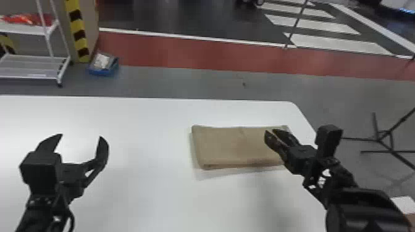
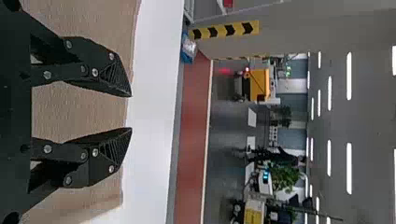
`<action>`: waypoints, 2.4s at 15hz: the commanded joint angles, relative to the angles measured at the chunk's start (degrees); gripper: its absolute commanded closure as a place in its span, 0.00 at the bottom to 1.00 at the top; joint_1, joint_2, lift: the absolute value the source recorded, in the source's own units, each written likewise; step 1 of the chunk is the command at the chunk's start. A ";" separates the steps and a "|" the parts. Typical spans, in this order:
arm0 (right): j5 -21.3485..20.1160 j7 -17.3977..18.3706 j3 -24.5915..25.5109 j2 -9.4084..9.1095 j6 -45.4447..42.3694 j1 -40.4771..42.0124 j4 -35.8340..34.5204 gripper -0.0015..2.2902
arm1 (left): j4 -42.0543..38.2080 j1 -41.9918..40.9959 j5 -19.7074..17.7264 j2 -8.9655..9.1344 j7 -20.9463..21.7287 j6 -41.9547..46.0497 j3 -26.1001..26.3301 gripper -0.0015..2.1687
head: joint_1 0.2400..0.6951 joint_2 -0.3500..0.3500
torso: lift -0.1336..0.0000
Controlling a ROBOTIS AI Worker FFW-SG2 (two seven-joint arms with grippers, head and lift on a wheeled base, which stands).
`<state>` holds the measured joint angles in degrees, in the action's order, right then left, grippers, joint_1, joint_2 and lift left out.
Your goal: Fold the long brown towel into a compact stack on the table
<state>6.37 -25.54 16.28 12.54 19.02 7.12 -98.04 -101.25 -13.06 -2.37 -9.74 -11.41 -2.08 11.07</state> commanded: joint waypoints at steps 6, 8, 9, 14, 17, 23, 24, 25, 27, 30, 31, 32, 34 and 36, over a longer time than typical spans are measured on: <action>-4.79 1.98 -13.29 -3.67 8.89 -3.17 0.48 0.86 | -0.97 -0.48 0.00 -0.10 -0.10 0.36 -0.08 0.07 | 1.00 0.41 | 0.16; -5.14 2.42 -14.96 -4.02 11.88 -3.43 0.57 0.86 | -1.14 -0.48 0.00 -0.10 -0.10 0.19 0.01 0.07 | 1.00 0.44 | 0.16; -5.23 2.42 -15.58 -4.37 12.23 -3.61 0.66 0.86 | -1.14 -0.39 0.00 -0.10 -0.10 0.36 0.01 0.07 | 1.00 0.45 | 0.16; -5.23 2.51 -20.50 -5.60 16.09 -5.10 0.57 0.86 | -0.79 -0.04 0.00 -0.01 0.16 0.19 0.18 0.07 | 1.00 0.51 | 0.16; -5.14 2.60 -24.01 -7.62 16.45 -6.07 0.57 0.86 | -0.53 0.05 0.00 -0.10 0.16 0.19 0.09 0.07 | 1.00 0.57 | 0.16; -3.47 3.74 -26.56 -10.96 16.97 -6.33 -3.65 0.86 | -0.26 0.05 0.09 -0.01 -0.10 0.36 0.18 0.07 | 1.00 0.71 | 0.16; -3.47 3.74 -24.89 -10.79 16.45 -5.02 -5.85 0.86 | -0.53 -0.04 0.09 -0.01 -0.10 0.36 0.18 0.07 | 1.00 0.72 | 0.16; -3.47 3.74 -22.34 -10.79 16.09 -3.70 -8.13 0.86 | -0.97 -0.30 0.09 -0.01 -0.10 0.54 0.18 0.07 | 1.00 0.72 | 0.16; -2.77 3.74 -17.25 -9.91 15.74 -2.55 -10.68 0.76 | -1.32 -0.30 0.18 -0.01 -0.19 0.72 1.50 0.07 | 1.00 0.67 | 0.16; -1.63 2.60 -8.81 -6.30 15.57 -2.38 -10.68 0.77 | -1.32 0.40 0.26 0.07 -0.10 1.42 2.47 0.07 | 1.00 0.56 | 0.16; -1.28 1.89 -7.58 -4.63 15.74 -2.38 -9.62 0.82 | -1.14 0.49 0.26 -0.01 -0.10 1.77 2.47 0.07 | 1.00 0.51 | 0.16; -1.28 0.84 -7.49 -4.02 15.74 -2.03 -8.92 0.85 | -0.79 0.66 0.26 -0.01 -0.10 1.77 2.47 0.07 | 1.00 0.47 | 0.16; -1.72 -0.57 -8.72 -4.02 15.39 -1.41 -7.87 0.85 | -0.26 1.10 0.18 0.16 0.08 1.77 2.64 0.07 | 1.00 0.38 | 0.16; -2.95 -0.39 -12.68 -4.28 13.46 -2.20 -4.79 0.85 | -0.17 1.37 0.26 0.16 -0.01 1.77 2.99 0.07 | 1.00 0.38 | 0.16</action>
<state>4.25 -26.09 6.09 8.44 33.71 5.47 -104.84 -101.51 -11.81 -2.16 -9.60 -11.33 -0.31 13.90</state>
